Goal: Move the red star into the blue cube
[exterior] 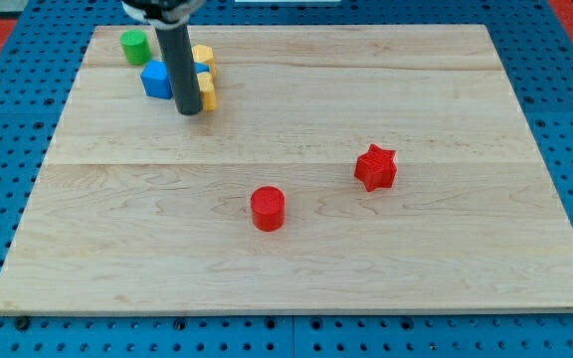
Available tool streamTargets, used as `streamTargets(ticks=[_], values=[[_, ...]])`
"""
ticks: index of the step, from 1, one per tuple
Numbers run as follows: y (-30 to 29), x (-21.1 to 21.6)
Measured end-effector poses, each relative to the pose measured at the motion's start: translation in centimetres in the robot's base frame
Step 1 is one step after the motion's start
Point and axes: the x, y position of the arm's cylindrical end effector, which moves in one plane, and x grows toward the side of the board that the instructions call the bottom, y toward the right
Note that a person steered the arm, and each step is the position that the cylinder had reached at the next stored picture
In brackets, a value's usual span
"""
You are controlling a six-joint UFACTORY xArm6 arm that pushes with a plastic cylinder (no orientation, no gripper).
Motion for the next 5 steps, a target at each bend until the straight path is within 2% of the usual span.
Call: streamTargets(ticks=[1, 2, 3, 4, 5], values=[[2.5, 2.6], [10.8, 2.0], [24.9, 2.1], [34.3, 8.7], [29.0, 11.3]])
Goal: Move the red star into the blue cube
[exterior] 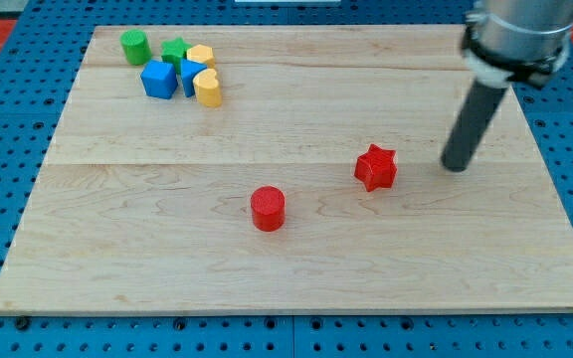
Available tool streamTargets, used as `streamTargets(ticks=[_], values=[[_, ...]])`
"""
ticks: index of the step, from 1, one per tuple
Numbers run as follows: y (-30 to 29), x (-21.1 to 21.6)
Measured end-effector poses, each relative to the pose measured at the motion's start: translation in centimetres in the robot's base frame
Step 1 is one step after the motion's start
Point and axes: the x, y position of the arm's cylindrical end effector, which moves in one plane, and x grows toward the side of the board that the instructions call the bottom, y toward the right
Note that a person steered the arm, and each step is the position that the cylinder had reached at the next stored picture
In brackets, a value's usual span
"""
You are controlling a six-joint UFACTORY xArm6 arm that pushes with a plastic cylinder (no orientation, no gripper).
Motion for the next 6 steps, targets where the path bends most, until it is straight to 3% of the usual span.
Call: streamTargets(ticks=[1, 2, 3, 4, 6], values=[[-8.3, 0.7], [-18.1, -4.6], [-23.1, -5.6], [-21.5, -2.2], [-31.3, -9.2]])
